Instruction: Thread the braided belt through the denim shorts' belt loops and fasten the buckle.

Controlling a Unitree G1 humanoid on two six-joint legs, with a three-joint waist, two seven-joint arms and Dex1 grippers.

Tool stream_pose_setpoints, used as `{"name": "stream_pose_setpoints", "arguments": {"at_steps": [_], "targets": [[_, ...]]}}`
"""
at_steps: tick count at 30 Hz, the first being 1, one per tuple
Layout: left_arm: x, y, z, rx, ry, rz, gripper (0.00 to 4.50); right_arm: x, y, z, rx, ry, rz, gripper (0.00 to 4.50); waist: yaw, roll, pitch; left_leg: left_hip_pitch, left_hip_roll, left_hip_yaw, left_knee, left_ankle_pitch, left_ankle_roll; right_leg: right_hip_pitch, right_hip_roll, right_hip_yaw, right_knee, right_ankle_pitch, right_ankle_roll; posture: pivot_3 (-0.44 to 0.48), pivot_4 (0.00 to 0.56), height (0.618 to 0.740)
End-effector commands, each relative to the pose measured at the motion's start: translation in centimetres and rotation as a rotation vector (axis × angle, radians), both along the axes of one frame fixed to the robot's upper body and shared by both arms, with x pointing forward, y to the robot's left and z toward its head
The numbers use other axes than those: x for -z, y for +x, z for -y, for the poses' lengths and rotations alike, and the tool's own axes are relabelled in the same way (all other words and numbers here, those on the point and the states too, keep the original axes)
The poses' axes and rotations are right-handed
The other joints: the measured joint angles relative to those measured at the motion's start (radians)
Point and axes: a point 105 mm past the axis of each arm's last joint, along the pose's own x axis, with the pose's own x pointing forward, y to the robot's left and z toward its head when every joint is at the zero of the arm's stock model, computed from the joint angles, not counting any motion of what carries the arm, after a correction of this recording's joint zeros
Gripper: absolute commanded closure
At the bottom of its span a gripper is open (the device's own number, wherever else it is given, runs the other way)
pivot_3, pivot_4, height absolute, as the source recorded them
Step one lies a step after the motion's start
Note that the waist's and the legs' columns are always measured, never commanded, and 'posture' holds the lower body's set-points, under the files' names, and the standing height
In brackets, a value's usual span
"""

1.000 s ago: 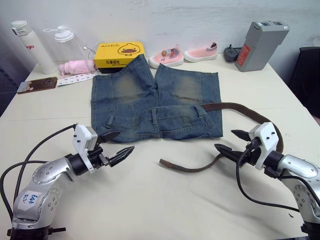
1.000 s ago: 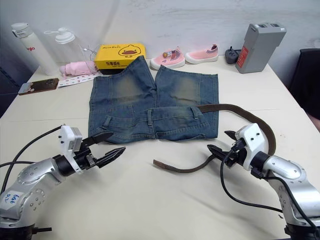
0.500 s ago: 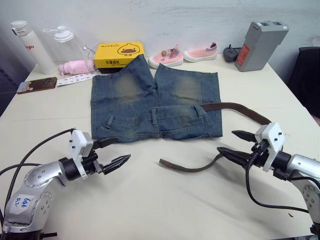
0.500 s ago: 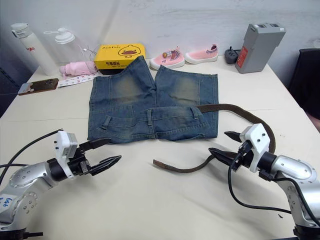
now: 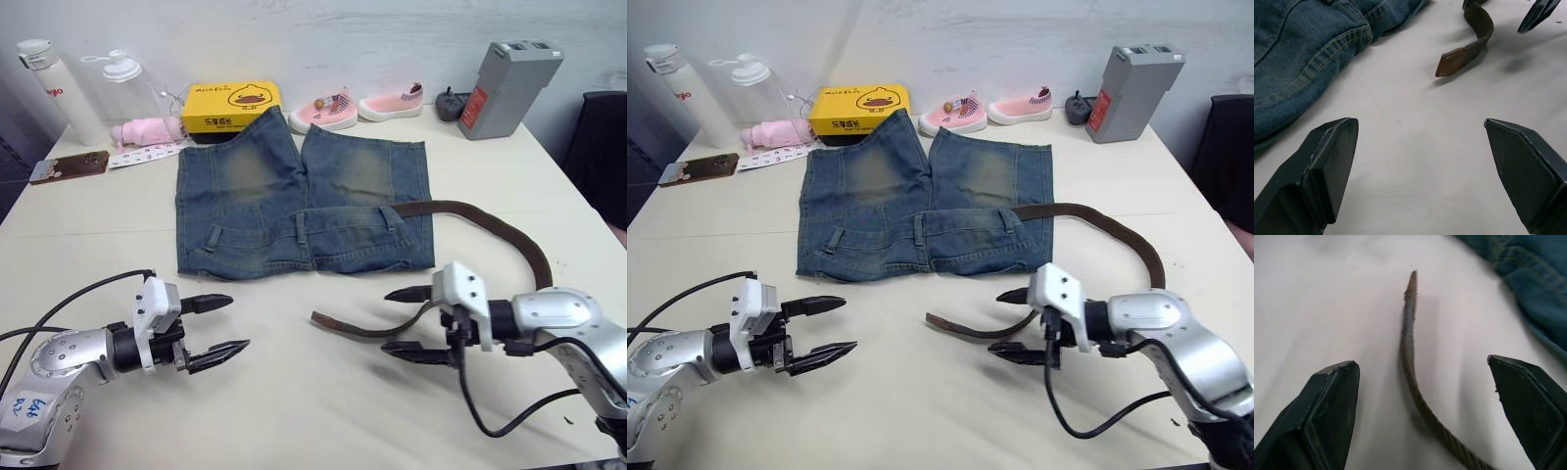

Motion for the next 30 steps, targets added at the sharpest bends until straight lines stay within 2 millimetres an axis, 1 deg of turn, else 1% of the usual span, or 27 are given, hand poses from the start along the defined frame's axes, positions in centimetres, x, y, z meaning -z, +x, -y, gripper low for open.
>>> {"name": "stream_pose_setpoints", "arguments": {"at_steps": [1, 2, 4, 5, 7, 12, 13, 16, 17, 19, 22, 26, 30], "targets": [[-1.0, -0.6, 0.7, 0.033, 0.017, 0.045, 0.0, 2.2, 0.5, 0.7, 0.02, -0.115, 0.011, 0.05, 0.002, 0.0, 0.0, 0.0, 0.0, 0.0, 0.0, 0.0, 0.0, 0.0, 0.0, 0.0, 0.0, 0.0, 0.0, 0.0, 0.15, 0.636], [-1.0, -0.7, 0.7, 0.034, 0.024, 0.045, 0.0, 2.9, 0.6, 0.9, 0.023, -0.146, 0.012, 0.05, 0.002, 0.0, 0.0, 0.0, 0.0, 0.0, 0.0, 0.0, 0.0, 0.0, 0.0, 0.0, 0.0, 0.0, 0.0, 0.0, 0.15, 0.636], [-1.0, -0.8, 0.8, 0.037, 0.028, 0.045, 0.0, 3.7, 0.7, 1.1, 0.029, -0.168, 0.017, 0.57, 0.001, -0.002, -0.001, 0.001, 0.0, 0.001, 0.0, 0.0, 0.0, 0.0, 0.0, 0.001, 0.0, 0.0, 0.0, 0.0, 0.15, 0.636], [-1.1, -0.8, 0.8, 0.037, 0.028, 0.045, 0.0, 3.8, 0.7, 1.0, 0.028, -0.162, 0.024, 0.84, 0.001, -0.003, -0.002, 0.001, 0.0, 0.001, 0.0, 0.0, 0.0, 0.001, 0.0, 0.001, 0.0, 0.0, 0.0, 0.0, 0.15, 0.636], [-1.1, -0.7, 0.8, 0.036, 0.037, 0.044, 0.0, 3.4, 0.6, 0.6, 0.012, -0.138, 0.038, 1.85, 0.0, -0.006, -0.003, 0.001, 0.0, 0.001, 0.0, 0.0, 0.0, 0.001, 0.0, 0.0, 0.001, 0.0, 0.0, 0.0, 0.15, 0.636], [-1.4, -0.6, 1.5, 0.079, 0.042, 0.04, 0.0, 2.3, -0.2, -0.4, -0.054, -0.1, 0.056, 4.29, -0.006, -0.004, -0.002, 0.001, 0.0, 0.001, 0.0, -0.001, 0.005, 0.001, 0.001, 0.0, 0.001, 0.002, -0.001, 0.0, 0.15, 0.636], [-1.6, -0.6, 1.9, 0.1, 0.04, 0.038, 0.0, 1.9, -0.4, -0.5, -0.074, -0.103, 0.068, 4.47, -0.006, -0.004, -0.002, 0.001, 0.0, 0.001, 0.0, -0.001, 0.005, 0.001, 0.001, 0.0, 0.002, 0.002, -0.001, 0.0, 0.15, 0.636], [-2.4, -0.5, 2.9, 0.16, 0.0, 0.027, 0.0, 0.7, -0.7, -0.8, -0.134, -0.11, 0.12, 4.47, -0.005, -0.002, -0.001, 0.001, 0.0, 0.0, 0.0, -0.001, 0.005, 0.0, 0.001, 0.0, 0.002, 0.002, -0.001, 0.0, 0.15, 0.636], [-2.8, -0.3, 3.3, 0.186, -0.007, 0.033, 0.0, 0.0, -0.8, -1.0, -0.161, -0.104, 0.135, 4.47, -0.004, -0.001, 0.0, 0.001, 0.0, 0.0, 0.0, -0.001, 0.005, 0.0, 0.001, 0.0, 0.002, 0.002, -0.001, 0.0, 0.15, 0.636], [-3.5, 0.1, 4.0, 0.236, -0.017, 0.041, 0.0, -1.1, -1.1, -1.4, -0.216, -0.107, 0.168, 4.47, -0.003, 0.0, 0.001, 0.0, 0.0, 0.0, 0.0, 0.001, 0.001, 0.0, 0.001, -0.001, 0.001, 0.003, 0.001, 0.0, 0.15, 0.636], [-3.9, 0.6, 4.7, 0.281, -0.027, 0.038, 0.0, -1.9, -1.3, -1.9, -0.275, -0.122, 0.203, 4.47, -0.004, -0.001, 0.001, 0.0, 0.0, 0.0, -0.001, 0.002, -0.001, 0.0, 0.001, -0.001, 0.0, 0.004, 0.003, 0.0, 0.15, 0.636], [-3.5, 1.2, 5.9, 0.379, -0.015, 0.018, 0.0, -3.3, -1.3, -3.1, -0.352, -0.133, 0.283, 4.47, -0.01, -0.001, 0.001, 0.001, 0.0, 0.0, -0.004, 0.003, -0.002, -0.001, 0.001, -0.001, -0.001, 0.005, 0.004, 0.0, 0.15, 0.636], [-3.0, 1.7, 6.8, 0.416, -0.012, 0.019, 0.0, -3.8, -1.4, -3.7, -0.366, -0.125, 0.299, 4.47, -0.018, -0.002, 0.001, 0.001, 0.0, -0.001, -0.006, 0.004, -0.003, -0.001, 0.001, -0.001, -0.003, 0.006, 0.006, 0.0, 0.15, 0.636]]}}
